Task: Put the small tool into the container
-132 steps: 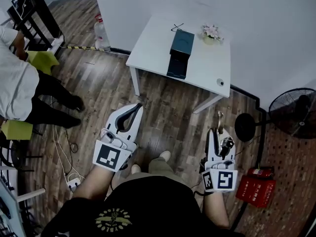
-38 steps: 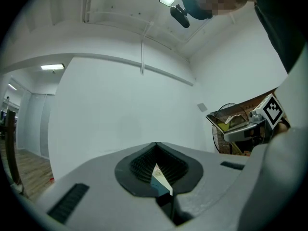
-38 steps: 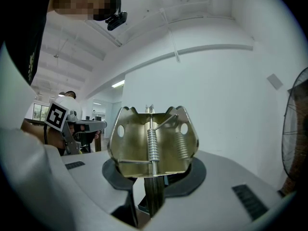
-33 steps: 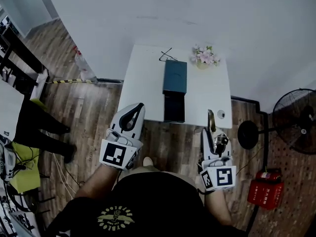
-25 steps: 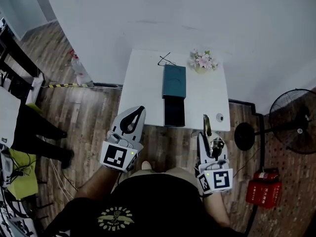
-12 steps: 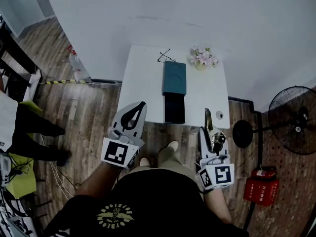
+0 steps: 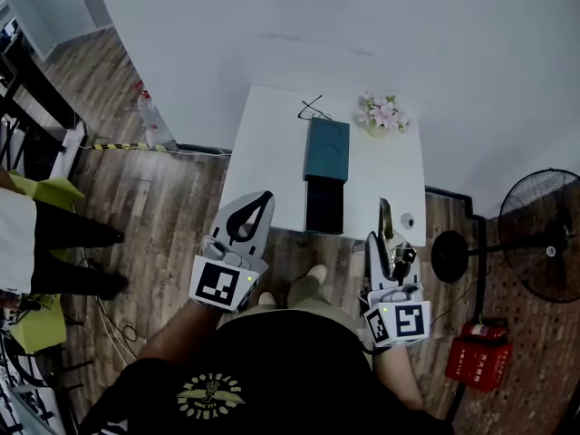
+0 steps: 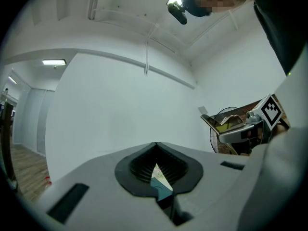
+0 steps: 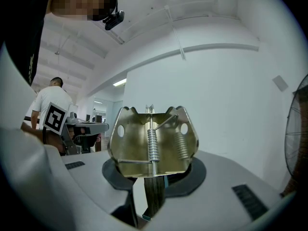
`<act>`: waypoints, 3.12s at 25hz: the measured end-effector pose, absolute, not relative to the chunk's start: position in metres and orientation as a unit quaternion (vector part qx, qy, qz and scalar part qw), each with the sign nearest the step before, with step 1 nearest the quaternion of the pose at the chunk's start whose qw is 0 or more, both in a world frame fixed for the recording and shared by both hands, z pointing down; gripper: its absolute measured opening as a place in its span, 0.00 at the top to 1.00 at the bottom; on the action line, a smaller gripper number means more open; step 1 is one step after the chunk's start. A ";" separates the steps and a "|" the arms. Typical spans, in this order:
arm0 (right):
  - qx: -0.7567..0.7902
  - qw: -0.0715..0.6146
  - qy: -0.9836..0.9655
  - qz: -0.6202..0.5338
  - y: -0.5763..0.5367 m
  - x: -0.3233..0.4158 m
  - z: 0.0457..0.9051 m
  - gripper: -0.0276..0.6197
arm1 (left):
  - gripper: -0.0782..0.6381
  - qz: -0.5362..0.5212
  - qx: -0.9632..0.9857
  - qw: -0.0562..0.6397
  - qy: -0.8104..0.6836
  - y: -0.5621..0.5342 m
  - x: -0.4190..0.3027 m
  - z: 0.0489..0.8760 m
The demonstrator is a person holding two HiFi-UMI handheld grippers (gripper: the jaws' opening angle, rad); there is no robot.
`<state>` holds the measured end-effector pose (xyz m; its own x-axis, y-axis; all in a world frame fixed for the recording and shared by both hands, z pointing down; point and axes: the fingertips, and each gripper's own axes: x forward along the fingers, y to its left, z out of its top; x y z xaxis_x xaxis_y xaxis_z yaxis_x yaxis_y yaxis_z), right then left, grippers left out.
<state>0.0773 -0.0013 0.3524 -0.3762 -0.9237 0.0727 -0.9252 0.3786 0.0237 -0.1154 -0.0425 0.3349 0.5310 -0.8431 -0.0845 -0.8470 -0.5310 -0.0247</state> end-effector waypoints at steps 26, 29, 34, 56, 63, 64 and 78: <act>0.550 0.044 -0.834 0.032 -0.037 0.098 0.373 0.79 | 0.88 0.010 -0.875 0.012 0.483 -0.073 -0.092 0.361; 0.544 0.051 -0.837 0.032 -0.046 0.097 0.375 0.79 | 0.88 0.008 -0.874 0.006 0.487 -0.081 -0.092 0.365; 0.536 0.058 -0.841 0.036 -0.067 0.099 0.380 0.79 | 0.88 0.002 -0.870 -0.001 0.493 -0.100 -0.090 0.372; 0.495 0.079 -0.865 0.035 -0.154 0.119 0.391 0.79 | 0.88 -0.005 -0.855 -0.015 0.518 -0.177 -0.058 0.385; 0.478 0.073 -0.875 0.032 -0.182 0.135 0.385 0.79 | 0.88 -0.005 -0.844 -0.009 0.536 -0.202 -0.045 0.379; 0.476 0.072 -0.876 0.032 -0.185 0.139 0.384 0.79 | 0.88 -0.005 -0.842 -0.007 0.539 -0.205 -0.043 0.378; 0.442 0.039 -0.894 0.066 -0.237 0.185 0.384 0.79 | 0.88 0.010 -0.817 0.037 0.575 -0.231 -0.004 0.353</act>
<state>0.1845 -0.2374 0.3843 -0.6056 -0.7853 0.1286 -0.7957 0.5999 -0.0836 -0.0041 -0.2308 0.3533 0.3379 -0.9393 -0.0592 -0.9408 -0.3353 -0.0485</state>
